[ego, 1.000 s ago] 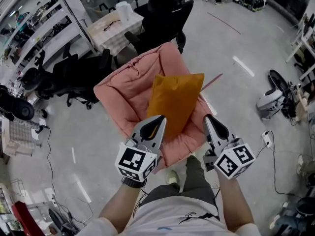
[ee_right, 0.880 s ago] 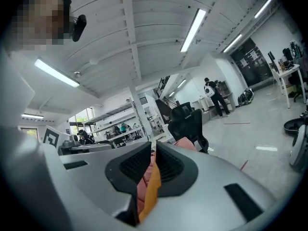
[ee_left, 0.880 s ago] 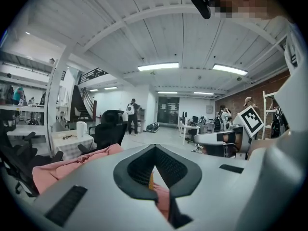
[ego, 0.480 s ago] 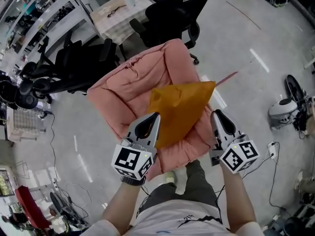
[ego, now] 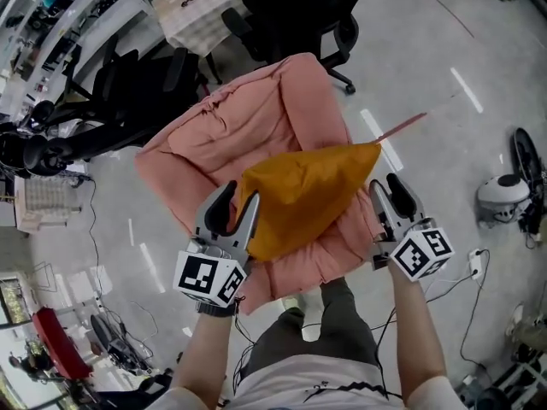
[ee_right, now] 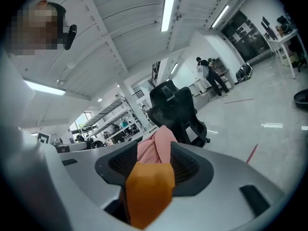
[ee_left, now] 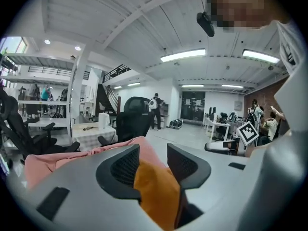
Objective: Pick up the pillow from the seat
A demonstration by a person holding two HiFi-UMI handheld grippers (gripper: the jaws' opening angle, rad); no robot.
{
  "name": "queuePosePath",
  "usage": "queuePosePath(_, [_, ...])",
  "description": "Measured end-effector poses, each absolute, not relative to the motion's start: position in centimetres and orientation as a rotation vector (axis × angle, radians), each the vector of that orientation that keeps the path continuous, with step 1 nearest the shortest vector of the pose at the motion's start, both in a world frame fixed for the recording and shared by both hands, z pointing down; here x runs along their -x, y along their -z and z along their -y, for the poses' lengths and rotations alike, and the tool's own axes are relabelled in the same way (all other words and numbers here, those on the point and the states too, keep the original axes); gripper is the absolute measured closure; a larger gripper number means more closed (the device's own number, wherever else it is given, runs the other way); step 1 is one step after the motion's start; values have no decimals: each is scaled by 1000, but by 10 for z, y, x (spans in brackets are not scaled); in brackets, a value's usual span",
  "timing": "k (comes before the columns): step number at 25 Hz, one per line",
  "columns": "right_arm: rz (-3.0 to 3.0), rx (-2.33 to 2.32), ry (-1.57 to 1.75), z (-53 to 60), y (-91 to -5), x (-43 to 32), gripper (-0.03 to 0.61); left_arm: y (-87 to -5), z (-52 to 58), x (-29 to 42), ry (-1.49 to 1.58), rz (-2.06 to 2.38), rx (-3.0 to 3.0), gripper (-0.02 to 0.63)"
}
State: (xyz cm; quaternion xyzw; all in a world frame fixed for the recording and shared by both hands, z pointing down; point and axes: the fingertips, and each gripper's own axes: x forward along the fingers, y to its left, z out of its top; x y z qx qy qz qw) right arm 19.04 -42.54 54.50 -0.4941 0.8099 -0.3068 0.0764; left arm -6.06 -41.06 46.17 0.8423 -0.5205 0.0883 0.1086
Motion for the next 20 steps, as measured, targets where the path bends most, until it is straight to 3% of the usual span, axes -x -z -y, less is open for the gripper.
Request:
queuePosePath(2, [-2390, 1489, 960, 439, -566, -204, 365, -470, 419, 62, -253, 1553, -2470, 413])
queuePosePath(11, [-2202, 1432, 1201, 510, -663, -237, 285, -497, 439, 63, -251, 1561, -2475, 352])
queuePosePath(20, [-2139, 1356, 1407, 551, -733, -236, 259, -527, 446, 49, -366, 1476, -2492, 343])
